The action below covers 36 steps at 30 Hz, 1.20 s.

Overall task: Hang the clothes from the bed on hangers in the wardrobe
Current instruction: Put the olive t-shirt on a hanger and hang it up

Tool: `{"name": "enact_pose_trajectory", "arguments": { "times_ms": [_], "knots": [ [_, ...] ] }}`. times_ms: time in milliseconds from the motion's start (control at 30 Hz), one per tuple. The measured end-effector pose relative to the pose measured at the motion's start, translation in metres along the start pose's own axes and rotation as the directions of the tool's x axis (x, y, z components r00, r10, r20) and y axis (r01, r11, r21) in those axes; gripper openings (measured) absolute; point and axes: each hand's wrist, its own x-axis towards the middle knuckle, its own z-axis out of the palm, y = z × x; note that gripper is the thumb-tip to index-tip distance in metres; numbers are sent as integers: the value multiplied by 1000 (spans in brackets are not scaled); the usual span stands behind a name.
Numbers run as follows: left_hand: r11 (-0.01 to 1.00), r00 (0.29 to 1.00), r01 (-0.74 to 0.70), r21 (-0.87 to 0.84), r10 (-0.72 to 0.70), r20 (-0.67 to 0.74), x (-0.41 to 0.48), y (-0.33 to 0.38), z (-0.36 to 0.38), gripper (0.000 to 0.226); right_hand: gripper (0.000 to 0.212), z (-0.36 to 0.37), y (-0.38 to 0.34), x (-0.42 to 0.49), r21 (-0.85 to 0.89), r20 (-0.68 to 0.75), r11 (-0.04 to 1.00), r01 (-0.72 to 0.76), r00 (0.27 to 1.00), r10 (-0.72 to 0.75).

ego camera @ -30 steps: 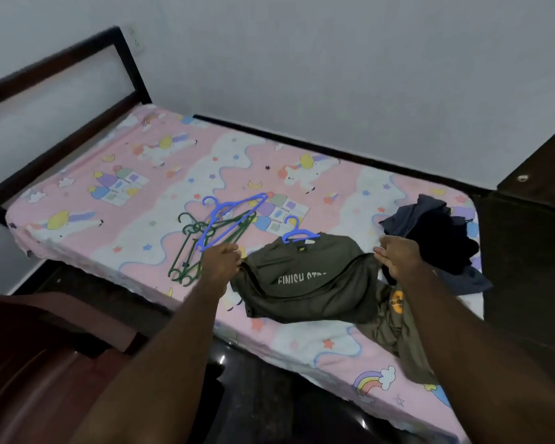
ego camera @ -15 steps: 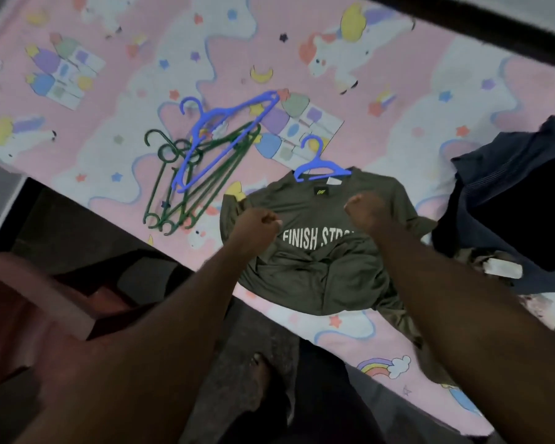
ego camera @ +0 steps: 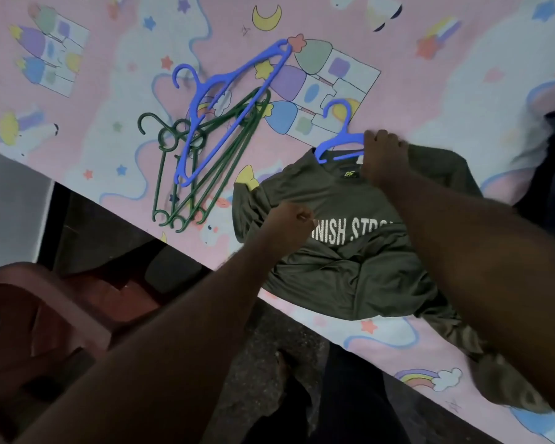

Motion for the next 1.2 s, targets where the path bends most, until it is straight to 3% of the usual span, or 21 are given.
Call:
{"name": "enact_pose_trajectory", "arguments": {
  "times_ms": [100, 200, 333, 467, 567, 667, 800, 1033, 1133, 1200],
  "knots": [
    [1000, 1000, 6, 18, -6, -2, -1, 3, -5, 16, 41, 5, 0, -4, 116, 7, 993, -10, 1000, 9],
    [999, 1000, -5, 40, 6, -14, -4, 5, -11, 16, 39, 2, 2, -16, 278, 40, 960, -11, 999, 0],
    [993, 1000, -15, 119, 17, -21, -17, 5, -22, 19, 29, -15, 2, -43, 347, -23, 938, 8, 1000, 0],
    [987, 998, -46, 157, 51, -31, -37, -3, -29, 14, 24, -33, -3, -75, 308, -81, 951, 28, 997, -3],
    [977, 994, -88, 195, 99, -49, -61, -12, -32, 28, 22, -50, -12, -104, 286, -110, 958, 26, 994, 6],
    [961, 988, -126, 246, 144, -59, -90, -23, -45, 15, 17, -77, -28, -136, 266, -155, 963, 38, 988, 4],
    [914, 967, -183, 362, 234, -100, -129, -30, -77, 25, 16, -128, -51, -182, 255, -206, 963, 82, 978, -29],
    [842, 860, -318, 436, 450, -241, -190, 6, -183, 35, 14, -262, -103, -273, 288, -450, 945, 154, 893, -8],
    [801, 795, -359, 480, 532, -292, -224, 44, -228, 62, 14, -319, -123, -318, 288, -564, 936, 204, 826, -6],
    [769, 741, -404, 496, 593, -315, -250, 68, -251, 67, 18, -355, -135, -348, 265, -621, 937, 226, 783, -13]
  ]
}}
